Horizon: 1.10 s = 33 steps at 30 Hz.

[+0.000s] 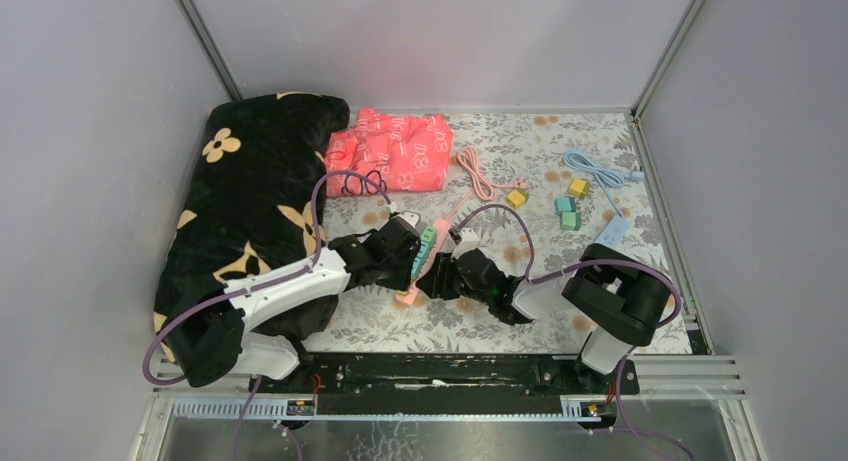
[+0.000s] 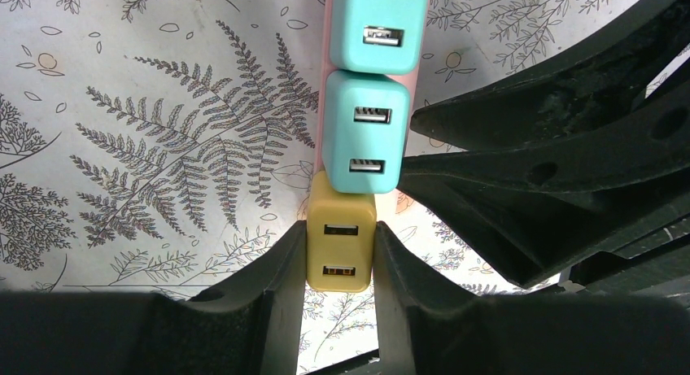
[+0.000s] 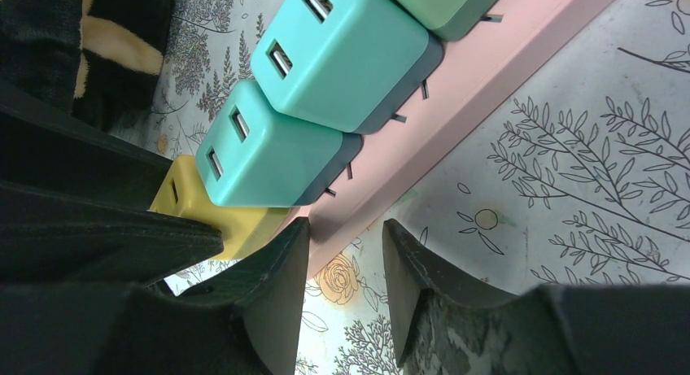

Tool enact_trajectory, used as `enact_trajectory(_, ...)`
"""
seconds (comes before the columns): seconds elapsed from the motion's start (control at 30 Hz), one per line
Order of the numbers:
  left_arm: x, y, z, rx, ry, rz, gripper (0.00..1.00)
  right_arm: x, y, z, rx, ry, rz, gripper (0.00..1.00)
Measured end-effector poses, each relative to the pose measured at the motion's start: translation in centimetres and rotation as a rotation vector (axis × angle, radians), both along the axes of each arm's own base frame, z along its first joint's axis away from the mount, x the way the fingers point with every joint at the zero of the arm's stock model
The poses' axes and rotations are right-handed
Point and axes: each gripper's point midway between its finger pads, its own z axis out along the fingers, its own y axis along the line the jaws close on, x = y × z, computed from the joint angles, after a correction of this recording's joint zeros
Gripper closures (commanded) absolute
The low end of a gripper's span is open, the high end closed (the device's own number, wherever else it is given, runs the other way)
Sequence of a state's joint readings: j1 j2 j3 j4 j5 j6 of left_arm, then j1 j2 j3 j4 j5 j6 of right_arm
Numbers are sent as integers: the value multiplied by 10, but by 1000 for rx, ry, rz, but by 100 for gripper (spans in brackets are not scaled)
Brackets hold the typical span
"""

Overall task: Insert the plug
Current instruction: Insert the plug into the socket.

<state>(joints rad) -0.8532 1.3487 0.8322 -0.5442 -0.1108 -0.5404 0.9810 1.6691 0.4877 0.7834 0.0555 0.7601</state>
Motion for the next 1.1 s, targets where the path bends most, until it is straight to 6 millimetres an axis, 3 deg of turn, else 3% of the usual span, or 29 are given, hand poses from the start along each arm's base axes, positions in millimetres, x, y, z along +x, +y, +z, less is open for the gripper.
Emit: enact_trajectory(1.1, -4, -8, -6, 131, -56, -37, 100, -2, 2, 0, 8, 7, 10, 56)
